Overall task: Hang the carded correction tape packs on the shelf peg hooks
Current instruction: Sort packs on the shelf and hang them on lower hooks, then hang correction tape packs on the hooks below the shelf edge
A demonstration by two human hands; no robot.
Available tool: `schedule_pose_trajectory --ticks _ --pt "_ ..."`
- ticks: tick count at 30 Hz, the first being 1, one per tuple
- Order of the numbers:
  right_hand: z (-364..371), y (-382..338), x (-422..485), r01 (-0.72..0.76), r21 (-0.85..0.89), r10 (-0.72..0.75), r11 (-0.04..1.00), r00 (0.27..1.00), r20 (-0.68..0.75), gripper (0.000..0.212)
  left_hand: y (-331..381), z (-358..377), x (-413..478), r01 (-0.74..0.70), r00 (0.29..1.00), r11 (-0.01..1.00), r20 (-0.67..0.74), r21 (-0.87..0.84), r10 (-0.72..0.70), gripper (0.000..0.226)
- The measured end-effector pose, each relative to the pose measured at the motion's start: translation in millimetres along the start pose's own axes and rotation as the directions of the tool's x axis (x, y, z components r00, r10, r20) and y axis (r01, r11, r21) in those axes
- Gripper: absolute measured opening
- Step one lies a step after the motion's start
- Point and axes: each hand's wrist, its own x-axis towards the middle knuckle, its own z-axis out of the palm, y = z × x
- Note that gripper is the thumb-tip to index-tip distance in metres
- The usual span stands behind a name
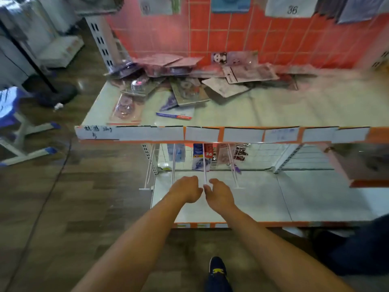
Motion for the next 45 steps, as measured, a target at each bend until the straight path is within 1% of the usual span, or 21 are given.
schedule_pose_trajectory --ticks 5,8,10,13,16,18,21,24,26,27,29,31,34,36,38,43,45 --pt "-52 -43 -22 0.176 0.052 -0.171 0.983 0.981 -0.087 0.03 19 -59 -34 -0.083 0.992 0.993 -0.093 0.079 0.091 0.034" --pt "-81 -65 -28 0.286 0.112 -0.265 0.952 0.948 -0.175 0.028 26 -98 -49 -0.14 0.97 0.983 -0.185 0.116 0.16 0.028" --pt "-99 -79 -28 0.343 0.161 -0.301 0.926 0.924 -0.235 0.03 29 -124 -54 -0.136 0.958 0.983 -0.237 0.12 0.161 0.027" --pt "-127 -98 -21 0.375 0.182 -0.314 0.909 0.903 -0.293 0.025 34 -160 -56 -0.083 0.934 0.993 -0.342 0.078 0.105 0.024" --pt "-147 -110 -5 0.454 0.211 -0.366 0.866 0.861 -0.353 0.021 41 -181 -53 -0.054 0.877 0.999 -0.477 0.007 0.051 0.024" --pt "-153 -115 7 0.504 0.214 -0.41 0.837 0.835 -0.366 0.02 42 -185 -47 -0.036 0.841 0.997 -0.541 -0.061 -0.003 0.021" --pt "-154 -121 29 0.566 0.098 -0.496 0.819 0.783 -0.374 0.025 38 -184 -35 -0.035 0.787 0.983 -0.611 -0.178 -0.083 0.019" --pt "-145 -124 45 0.573 -0.044 -0.532 0.819 0.728 -0.433 0.036 31 -177 -23 0.014 0.719 0.975 -0.676 -0.22 -0.162 0.027" --pt "-139 -125 54 0.555 -0.111 -0.533 0.824 0.695 -0.483 0.044 27 -175 -18 0.023 0.673 0.952 -0.7 -0.306 -0.241 0.03" --pt "-138 -126 58 0.534 -0.133 -0.524 0.835 0.698 -0.487 0.05 26 -176 -14 0.017 0.655 0.935 -0.703 -0.354 -0.278 0.029" --pt "-136 -128 61 0.476 -0.156 -0.488 0.866 0.734 -0.473 0.06 22 -178 -8 0.01 0.644 0.908 -0.692 -0.419 -0.327 0.028" --pt "-134 -132 62 0.407 -0.187 -0.446 0.894 0.774 -0.45 0.062 18 -175 -3 0.006 0.635 0.893 -0.688 -0.449 -0.35 0.029" --pt "-129 -134 63 0.352 -0.258 -0.433 0.9 0.785 -0.443 0.063 16 -169 2 0.007 0.597 0.898 -0.719 -0.439 -0.356 0.025" --pt "-128 -133 65 0.345 -0.296 -0.448 0.891 0.775 -0.446 0.062 16 -167 5 -0.008 0.588 0.916 -0.743 -0.401 -0.321 0.027" --pt "-130 -131 67 0.357 -0.312 -0.468 0.88 0.763 -0.447 0.06 16 -167 8 -0.022 0.594 0.922 -0.747 -0.386 -0.298 0.03" --pt "-134 -134 64 0.478 -0.209 -0.517 0.853 0.719 -0.465 0.05 11 -169 8 -0.054 0.61 0.912 -0.736 -0.408 -0.293 0.03" --pt "-133 -132 62 0.498 -0.149 -0.507 0.854 0.734 -0.453 0.046 10 -170 6 -0.067 0.629 0.881 -0.705 -0.469 -0.328 0.028"
